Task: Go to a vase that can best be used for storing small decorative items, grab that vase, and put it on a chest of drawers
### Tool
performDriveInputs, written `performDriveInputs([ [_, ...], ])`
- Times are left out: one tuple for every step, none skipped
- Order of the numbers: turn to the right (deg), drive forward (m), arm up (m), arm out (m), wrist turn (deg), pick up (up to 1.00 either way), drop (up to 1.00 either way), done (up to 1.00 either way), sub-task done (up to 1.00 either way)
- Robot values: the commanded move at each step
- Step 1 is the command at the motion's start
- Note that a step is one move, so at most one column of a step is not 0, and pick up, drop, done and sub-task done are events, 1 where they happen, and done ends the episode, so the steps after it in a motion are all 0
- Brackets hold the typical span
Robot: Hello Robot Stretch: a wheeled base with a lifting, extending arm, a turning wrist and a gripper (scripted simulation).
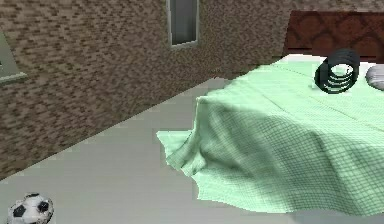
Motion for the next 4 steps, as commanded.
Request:
performDriveInputs([
  [0.0,0.30,0.00,0.00,0.0,0.00,0.00,0.00,0.00],
  [-45.0,0.00,0.00,0.00,0.0,0.00,0.00,0.00,0.00],
  [-42.0,0.00,0.00,0.00,0.0,0.00,0.00,0.00,0.00],
  [0.0,0.75,0.00,0.00,0.0,0.00,0.00,0.00,0.00],
])
